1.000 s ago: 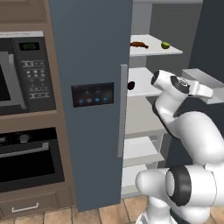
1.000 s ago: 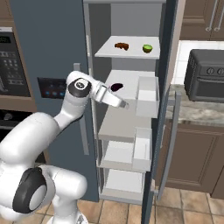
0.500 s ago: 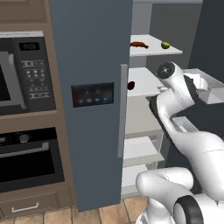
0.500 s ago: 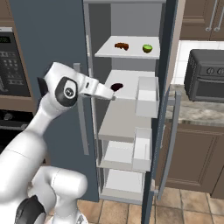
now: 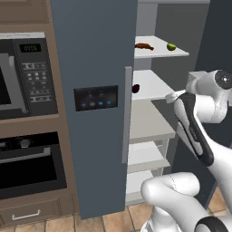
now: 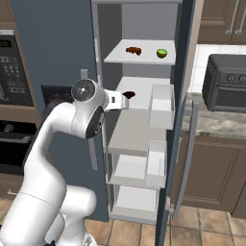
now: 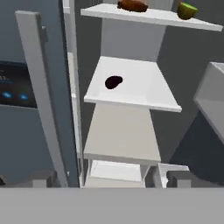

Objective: Open the fridge, remove the kiwi, eggplant, and chicken drumstick, and place them on any counter.

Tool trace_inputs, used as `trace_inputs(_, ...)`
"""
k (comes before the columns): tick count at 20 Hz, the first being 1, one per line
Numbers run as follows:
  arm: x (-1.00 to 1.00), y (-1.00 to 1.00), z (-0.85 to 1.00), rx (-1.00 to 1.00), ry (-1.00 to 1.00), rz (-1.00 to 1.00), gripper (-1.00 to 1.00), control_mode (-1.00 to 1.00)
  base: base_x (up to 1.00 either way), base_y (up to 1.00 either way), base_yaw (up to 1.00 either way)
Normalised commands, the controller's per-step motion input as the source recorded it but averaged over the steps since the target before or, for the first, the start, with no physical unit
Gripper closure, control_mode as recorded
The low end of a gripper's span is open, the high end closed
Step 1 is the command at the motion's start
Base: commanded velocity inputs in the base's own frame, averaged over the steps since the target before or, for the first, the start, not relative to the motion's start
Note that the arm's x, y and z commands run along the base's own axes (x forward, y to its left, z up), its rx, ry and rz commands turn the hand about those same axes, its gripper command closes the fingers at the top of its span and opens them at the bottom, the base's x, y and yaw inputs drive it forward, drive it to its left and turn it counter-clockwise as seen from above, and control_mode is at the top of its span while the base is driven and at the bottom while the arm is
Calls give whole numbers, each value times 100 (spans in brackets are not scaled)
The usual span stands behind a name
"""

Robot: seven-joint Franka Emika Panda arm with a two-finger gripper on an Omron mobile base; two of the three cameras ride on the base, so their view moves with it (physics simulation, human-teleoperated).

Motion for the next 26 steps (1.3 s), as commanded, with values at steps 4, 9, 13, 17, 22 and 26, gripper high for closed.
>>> trace_inputs(4, 2, 47, 40, 38, 0, 41, -100, -100, 0, 0, 0)
trace_inputs(9, 0, 68, 46, 21, 0, 20, -100, -100, 0, 0, 0)
trace_inputs(13, -11, 69, 52, 1, 0, 0, -100, -100, 0, 0, 0)
trace_inputs(17, -34, 52, 22, -4, 0, -4, -100, -100, 0, 0, 0)
trace_inputs(22, -35, 5, 1, -4, -8, -14, -100, -100, 0, 0, 0)
trace_inputs(26, -35, 0, 0, -3, -13, -26, -100, -100, 0, 0, 0)
